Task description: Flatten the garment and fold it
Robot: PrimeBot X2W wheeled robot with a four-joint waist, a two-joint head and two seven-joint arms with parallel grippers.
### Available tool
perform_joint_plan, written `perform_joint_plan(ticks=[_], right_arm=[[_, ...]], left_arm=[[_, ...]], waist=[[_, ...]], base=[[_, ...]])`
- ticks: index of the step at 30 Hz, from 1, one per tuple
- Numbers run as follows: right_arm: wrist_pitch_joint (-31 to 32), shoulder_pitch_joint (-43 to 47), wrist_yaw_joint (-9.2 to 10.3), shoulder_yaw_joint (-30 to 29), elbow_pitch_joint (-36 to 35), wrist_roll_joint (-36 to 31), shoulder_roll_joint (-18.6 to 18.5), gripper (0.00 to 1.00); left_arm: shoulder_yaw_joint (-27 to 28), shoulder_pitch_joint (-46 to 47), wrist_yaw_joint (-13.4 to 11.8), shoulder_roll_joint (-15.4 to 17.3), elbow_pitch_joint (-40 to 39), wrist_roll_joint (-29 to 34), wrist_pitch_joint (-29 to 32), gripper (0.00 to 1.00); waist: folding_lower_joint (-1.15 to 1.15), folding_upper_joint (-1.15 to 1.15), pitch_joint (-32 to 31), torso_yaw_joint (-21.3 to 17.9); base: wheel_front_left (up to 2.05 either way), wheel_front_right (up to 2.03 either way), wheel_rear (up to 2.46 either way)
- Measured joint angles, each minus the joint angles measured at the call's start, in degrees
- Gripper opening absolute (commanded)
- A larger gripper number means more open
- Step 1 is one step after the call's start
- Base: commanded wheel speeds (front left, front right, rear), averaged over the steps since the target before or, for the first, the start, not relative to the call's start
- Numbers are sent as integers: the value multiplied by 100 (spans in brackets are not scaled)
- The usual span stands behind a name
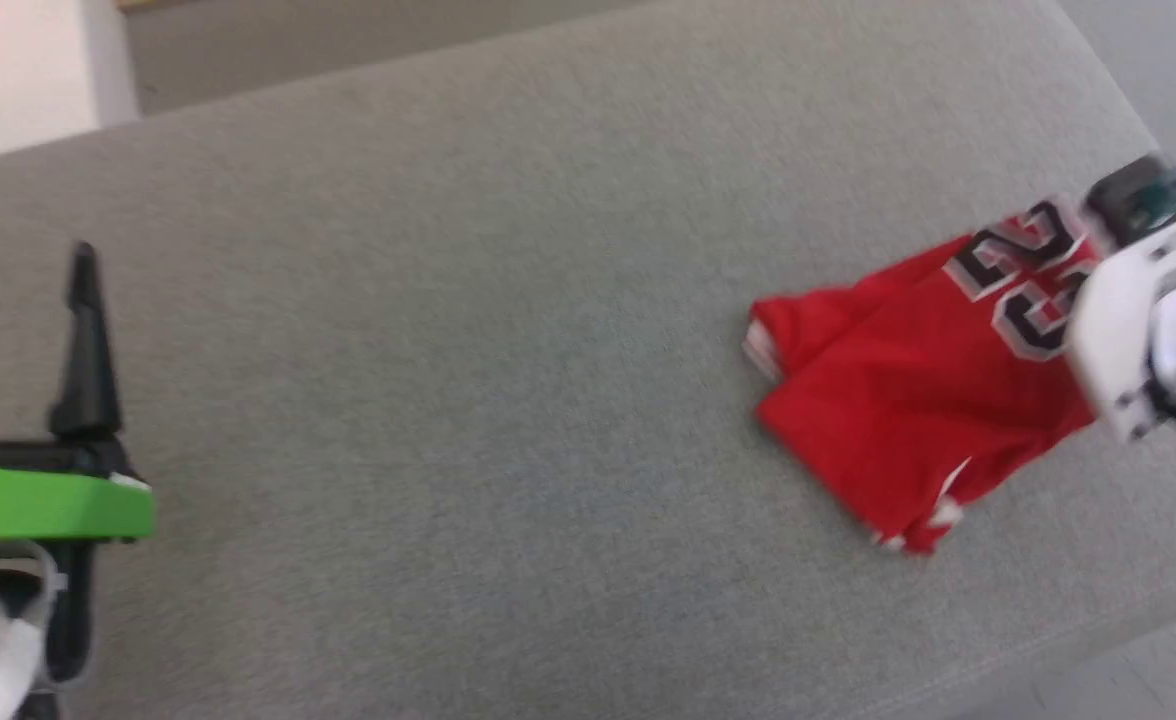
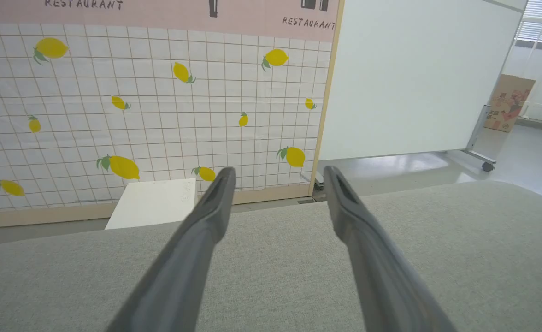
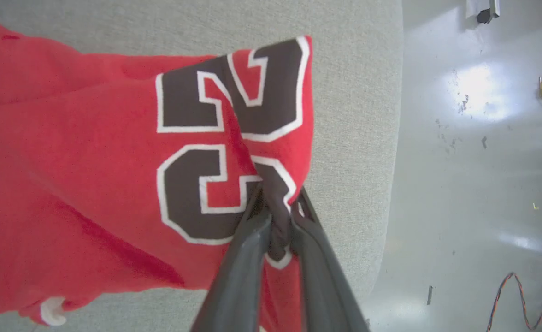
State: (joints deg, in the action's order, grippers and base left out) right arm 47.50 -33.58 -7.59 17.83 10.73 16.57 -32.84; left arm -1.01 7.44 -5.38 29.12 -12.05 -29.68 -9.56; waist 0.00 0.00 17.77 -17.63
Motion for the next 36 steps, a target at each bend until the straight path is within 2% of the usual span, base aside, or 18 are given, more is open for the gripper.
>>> perform_joint_plan(ticks=[7, 14, 17, 18, 19, 26, 30, 32, 33, 36], right_arm=[[-385, -380, 0, -1096, 679, -483, 144, 0], [-633, -563, -1, -2510, 1065, -1076, 370, 0], [-751, -580, -1, -2927, 1066, -1378, 506, 0], [-788, -592, -1, -3029, 1061, -1458, 535, 24], [-795, -609, -1, -3129, 1062, -1562, 559, 100], [-1131, -690, -1, -3464, 960, -1844, 633, 100], [-1403, -889, -1, -3463, 773, -1664, 634, 100], [-1750, -1062, 0, -3518, 568, -1449, 699, 100], [-2135, -1268, -1, -3405, 342, -1257, 746, 100], [-2666, -1455, 0, -3060, 126, -861, 894, 100]], left_arm=[[391, -59, -126, 481, -659, 30, 419, 100], [672, -148, -132, 760, -951, 19, 614, 100], [758, -166, -133, 824, -1012, -7, 659, 100], [781, -169, -133, 847, -1032, -8, 682, 100], [803, -181, -133, 875, -1042, -10, 695, 100], [887, -269, -177, 890, -1037, -58, 688, 100], [809, -267, -176, 821, -873, -68, 550, 100], [749, -263, -174, 733, -740, -77, 446, 100], [668, -261, -172, 609, -559, -102, 320, 100], [520, -243, -155, 399, -210, -119, 87, 100]], waist=[[1, 0, 823, -284], [1, 0, 1518, -367], [1, 0, 1740, -362], [1, 0, 1789, -358], [0, 0, 1843, -353], [0, 0, 1912, -322], [0, 0, 1752, -314], [0, 0, 1637, -304], [0, 0, 1479, -291], [0, 0, 1202, -261]], base=[[0, 0, 0], [0, 0, 0], [0, 0, 0], [0, 0, 0], [0, 0, 0], [0, 0, 0], [0, 0, 0], [0, 0, 0], [0, 0, 0], [0, 0, 0]])
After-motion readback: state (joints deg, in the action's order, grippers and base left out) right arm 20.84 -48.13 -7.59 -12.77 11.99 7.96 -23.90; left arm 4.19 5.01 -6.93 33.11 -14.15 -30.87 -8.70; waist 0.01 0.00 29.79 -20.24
